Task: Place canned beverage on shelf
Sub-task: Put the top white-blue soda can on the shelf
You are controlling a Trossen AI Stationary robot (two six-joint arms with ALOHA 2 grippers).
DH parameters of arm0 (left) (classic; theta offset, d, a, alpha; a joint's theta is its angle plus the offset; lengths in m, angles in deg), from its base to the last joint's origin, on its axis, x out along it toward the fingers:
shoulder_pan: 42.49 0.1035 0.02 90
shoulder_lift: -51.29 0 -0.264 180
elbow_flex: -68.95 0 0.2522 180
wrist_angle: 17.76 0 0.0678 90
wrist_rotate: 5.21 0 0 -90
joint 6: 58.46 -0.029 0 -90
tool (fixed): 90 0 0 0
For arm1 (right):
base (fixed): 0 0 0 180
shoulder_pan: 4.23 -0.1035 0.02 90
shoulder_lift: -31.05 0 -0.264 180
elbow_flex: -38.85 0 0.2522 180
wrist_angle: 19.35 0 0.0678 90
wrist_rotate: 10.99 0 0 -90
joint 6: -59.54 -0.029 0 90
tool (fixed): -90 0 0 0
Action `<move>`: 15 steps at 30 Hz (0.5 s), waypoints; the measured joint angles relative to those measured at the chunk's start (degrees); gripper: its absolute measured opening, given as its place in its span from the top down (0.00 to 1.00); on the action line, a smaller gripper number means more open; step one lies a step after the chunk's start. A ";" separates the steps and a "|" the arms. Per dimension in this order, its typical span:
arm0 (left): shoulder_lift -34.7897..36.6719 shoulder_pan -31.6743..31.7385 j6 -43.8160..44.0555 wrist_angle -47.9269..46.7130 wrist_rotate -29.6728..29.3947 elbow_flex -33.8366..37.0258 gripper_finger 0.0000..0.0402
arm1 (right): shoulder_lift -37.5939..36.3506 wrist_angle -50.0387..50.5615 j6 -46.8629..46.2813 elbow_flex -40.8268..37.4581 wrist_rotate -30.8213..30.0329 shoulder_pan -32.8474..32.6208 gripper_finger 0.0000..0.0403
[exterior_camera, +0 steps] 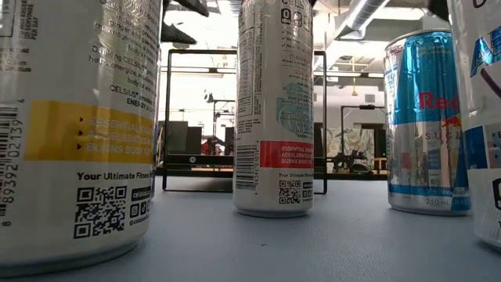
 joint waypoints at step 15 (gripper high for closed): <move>-27.62 6.68 -38.83 -12.82 12.15 -27.69 0.10 | -12.62 4.17 -5.29 -0.02 -0.01 1.58 0.16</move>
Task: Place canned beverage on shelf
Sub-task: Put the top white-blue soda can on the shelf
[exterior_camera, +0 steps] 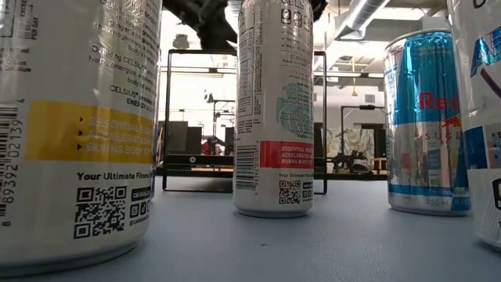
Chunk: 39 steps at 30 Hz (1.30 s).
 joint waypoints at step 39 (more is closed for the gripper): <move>-18.94 -0.40 -16.18 -5.39 5.25 -9.07 0.10 | -0.54 6.93 -2.25 -0.02 -0.12 1.01 0.16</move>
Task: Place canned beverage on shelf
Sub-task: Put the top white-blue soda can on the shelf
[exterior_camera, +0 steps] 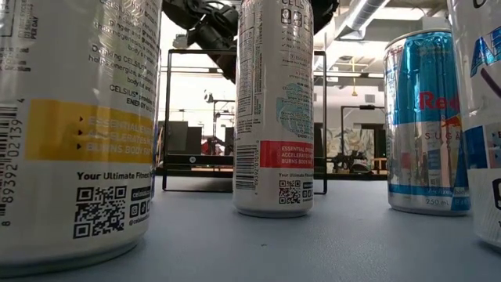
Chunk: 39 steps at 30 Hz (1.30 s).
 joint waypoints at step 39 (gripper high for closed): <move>-1.61 2.06 8.48 -3.51 -3.06 -3.95 0.38 | 0.03 -0.20 -0.02 0.00 -0.03 0.02 0.16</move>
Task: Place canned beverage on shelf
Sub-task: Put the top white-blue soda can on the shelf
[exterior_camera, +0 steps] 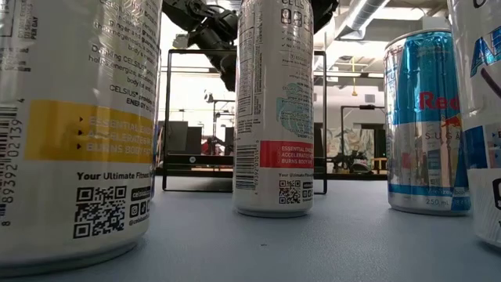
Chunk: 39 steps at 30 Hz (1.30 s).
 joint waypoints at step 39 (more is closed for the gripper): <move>2.73 12.06 -25.00 -9.06 14.24 -0.76 0.38 | 0.38 -3.92 0.30 -0.08 0.67 1.49 0.16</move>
